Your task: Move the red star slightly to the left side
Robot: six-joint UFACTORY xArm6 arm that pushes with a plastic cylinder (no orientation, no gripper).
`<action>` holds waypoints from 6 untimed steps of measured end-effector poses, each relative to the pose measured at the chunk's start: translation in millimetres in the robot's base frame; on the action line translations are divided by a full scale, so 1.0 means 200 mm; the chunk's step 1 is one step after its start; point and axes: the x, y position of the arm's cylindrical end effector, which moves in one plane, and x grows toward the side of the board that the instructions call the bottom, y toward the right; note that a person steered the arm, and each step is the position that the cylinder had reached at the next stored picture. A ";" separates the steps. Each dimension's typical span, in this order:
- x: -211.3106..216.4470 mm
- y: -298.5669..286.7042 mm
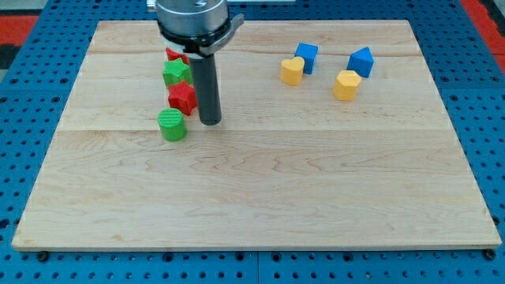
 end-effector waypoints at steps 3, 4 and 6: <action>-0.22 0.00; -0.22 -0.07; -0.22 -0.15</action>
